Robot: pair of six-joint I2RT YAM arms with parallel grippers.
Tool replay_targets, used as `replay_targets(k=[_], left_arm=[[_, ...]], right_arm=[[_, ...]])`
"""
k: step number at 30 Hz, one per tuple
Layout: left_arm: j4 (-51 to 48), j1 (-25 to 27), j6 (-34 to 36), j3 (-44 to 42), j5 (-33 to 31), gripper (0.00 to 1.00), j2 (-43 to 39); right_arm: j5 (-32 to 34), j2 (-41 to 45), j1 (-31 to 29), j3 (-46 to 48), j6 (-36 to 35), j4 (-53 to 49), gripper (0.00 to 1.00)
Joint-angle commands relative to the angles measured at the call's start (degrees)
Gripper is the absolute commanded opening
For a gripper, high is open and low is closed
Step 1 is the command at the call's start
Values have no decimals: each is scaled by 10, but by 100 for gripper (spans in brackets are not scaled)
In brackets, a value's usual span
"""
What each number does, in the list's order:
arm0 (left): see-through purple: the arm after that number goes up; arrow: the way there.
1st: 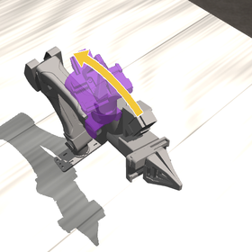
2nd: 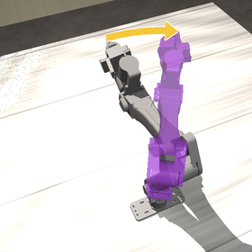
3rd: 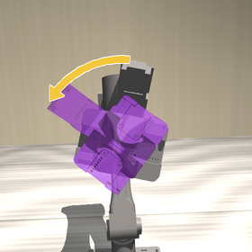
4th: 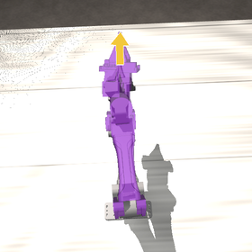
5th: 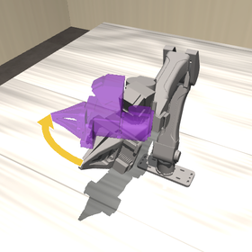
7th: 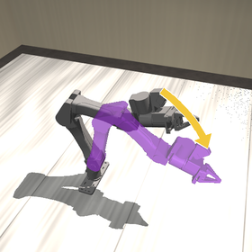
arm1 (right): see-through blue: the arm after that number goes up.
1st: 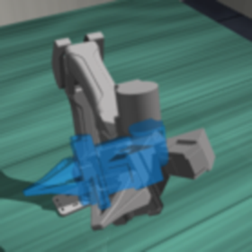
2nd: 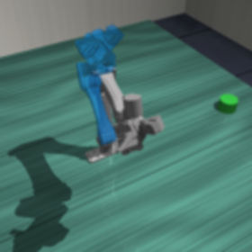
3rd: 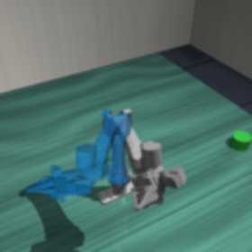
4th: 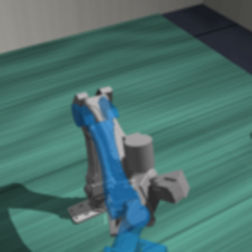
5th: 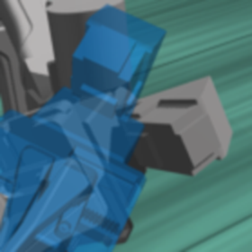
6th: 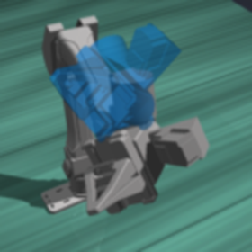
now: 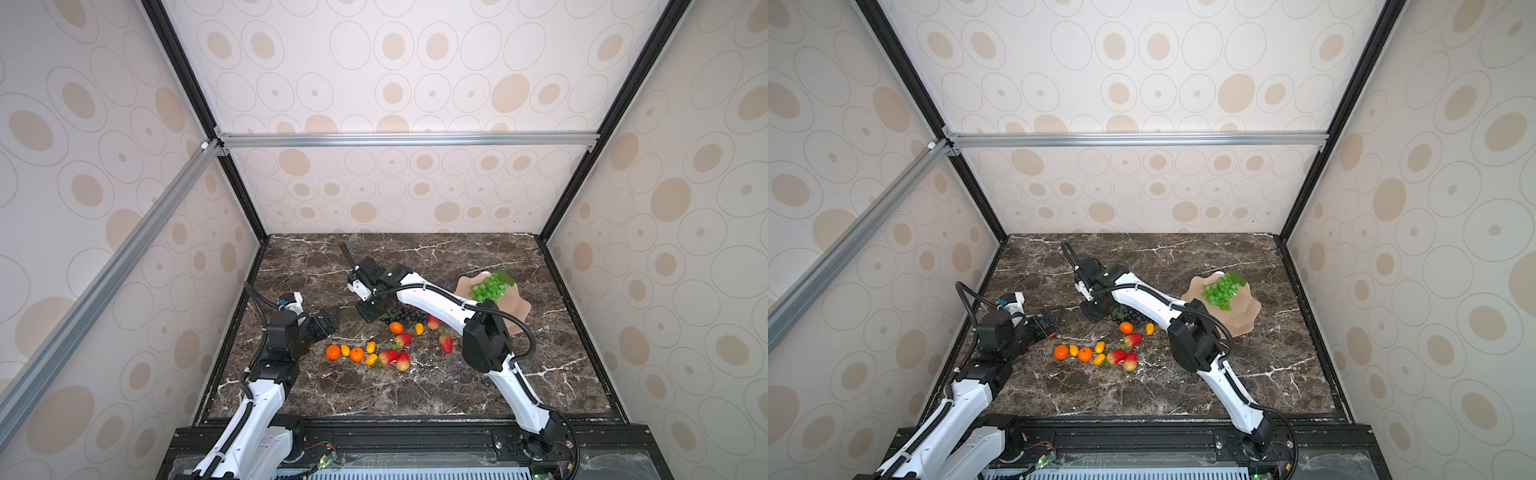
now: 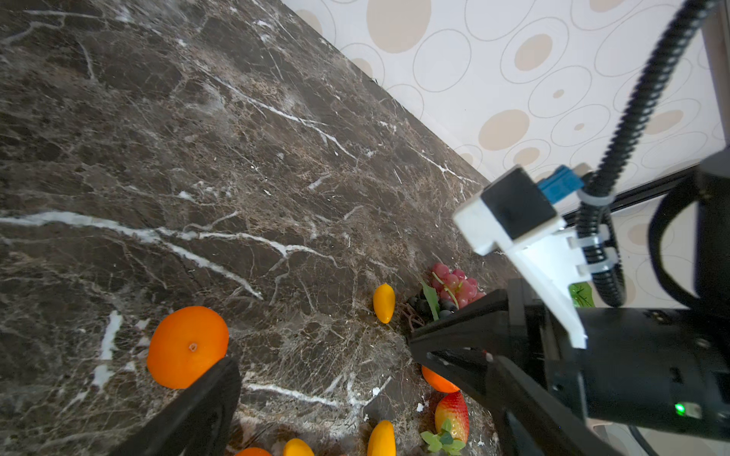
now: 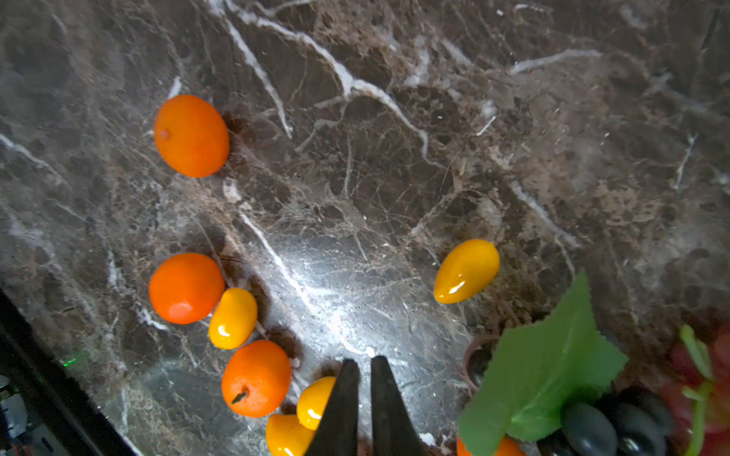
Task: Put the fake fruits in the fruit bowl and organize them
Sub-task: 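Move the right gripper back over the fruit pile while the left arm withdraws, then lower the right gripper onto the dark grapes beside the red grapes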
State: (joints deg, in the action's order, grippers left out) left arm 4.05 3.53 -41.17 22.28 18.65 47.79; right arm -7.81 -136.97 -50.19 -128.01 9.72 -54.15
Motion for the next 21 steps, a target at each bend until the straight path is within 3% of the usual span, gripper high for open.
replay_targets(k=[1,9,21], left_arm=[[16,-7,-5,0,13,98,-4],[17,-9,-2,-6,15,98,-4],[27,-9,-4,-11,28,97,1]], right_arm=[[55,-25,-3,-33,-10,-59,12],[163,-57,-2,-94,-18,-98,12],[204,-93,-2,-135,-23,-120,15]])
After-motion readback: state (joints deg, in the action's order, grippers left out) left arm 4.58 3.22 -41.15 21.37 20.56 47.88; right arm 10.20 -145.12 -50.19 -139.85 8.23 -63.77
